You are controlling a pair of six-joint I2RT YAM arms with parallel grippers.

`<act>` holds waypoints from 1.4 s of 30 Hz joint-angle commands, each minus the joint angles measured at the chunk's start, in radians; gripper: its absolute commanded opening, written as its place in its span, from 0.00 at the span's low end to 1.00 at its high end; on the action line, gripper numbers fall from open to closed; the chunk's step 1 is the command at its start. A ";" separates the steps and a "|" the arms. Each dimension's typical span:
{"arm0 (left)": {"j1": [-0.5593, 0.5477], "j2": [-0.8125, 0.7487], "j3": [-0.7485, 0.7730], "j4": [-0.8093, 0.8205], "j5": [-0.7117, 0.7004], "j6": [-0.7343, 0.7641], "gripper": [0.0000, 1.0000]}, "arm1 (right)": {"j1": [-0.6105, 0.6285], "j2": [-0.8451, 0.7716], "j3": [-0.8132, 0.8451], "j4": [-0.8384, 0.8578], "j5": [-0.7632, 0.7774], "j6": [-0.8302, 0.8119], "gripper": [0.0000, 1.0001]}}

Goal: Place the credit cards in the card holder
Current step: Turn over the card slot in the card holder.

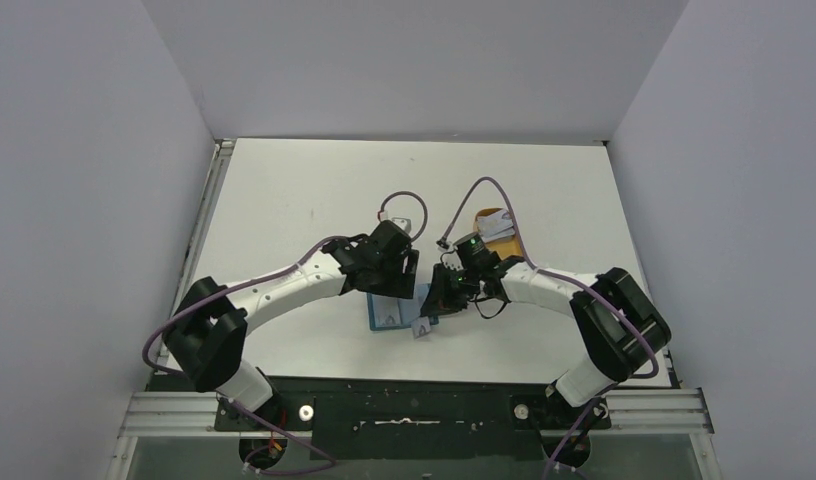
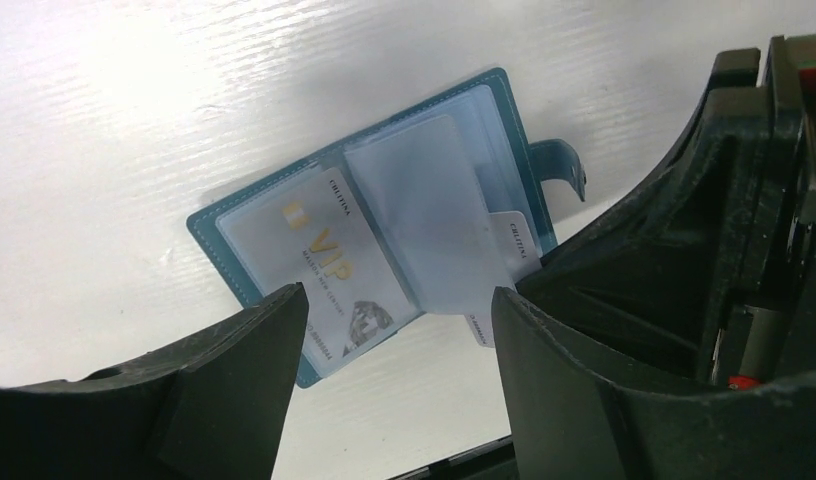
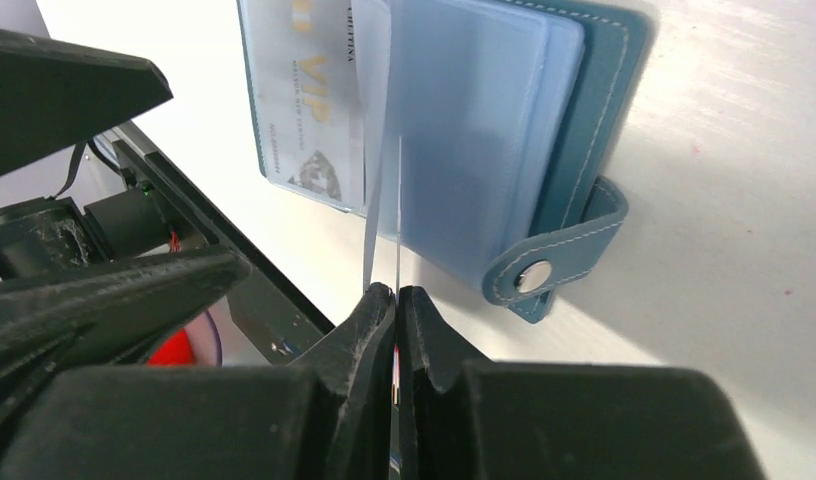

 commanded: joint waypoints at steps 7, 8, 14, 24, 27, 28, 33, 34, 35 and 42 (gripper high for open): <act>0.103 -0.061 -0.084 0.146 0.191 -0.110 0.68 | 0.051 -0.053 0.062 0.001 0.032 -0.006 0.00; 0.112 -0.062 -0.090 0.161 0.208 -0.119 0.68 | 0.056 -0.054 0.064 0.001 0.034 -0.006 0.00; 0.145 -0.066 -0.120 0.230 0.287 -0.164 0.71 | 0.075 -0.037 0.082 0.001 0.036 -0.008 0.00; 0.150 -0.036 -0.109 0.213 0.271 -0.163 0.66 | 0.094 -0.022 0.104 0.000 0.039 -0.010 0.00; 0.151 -0.025 -0.117 0.181 0.230 -0.145 0.45 | 0.097 -0.021 0.108 -0.012 0.041 -0.016 0.00; 0.152 -0.021 -0.124 0.173 0.211 -0.139 0.38 | 0.097 -0.022 0.110 -0.018 0.043 -0.021 0.00; 0.166 -0.005 -0.159 0.126 0.135 -0.124 0.14 | 0.097 -0.042 0.111 -0.062 0.060 -0.042 0.00; 0.168 -0.009 -0.166 0.116 0.129 -0.122 0.13 | 0.098 -0.050 0.108 -0.075 0.069 -0.049 0.00; 0.169 -0.013 -0.173 0.105 0.109 -0.121 0.12 | 0.097 -0.057 0.105 -0.086 0.082 -0.054 0.00; 0.187 -0.059 -0.204 0.060 0.057 -0.123 0.20 | 0.093 -0.048 0.111 -0.065 0.100 -0.051 0.00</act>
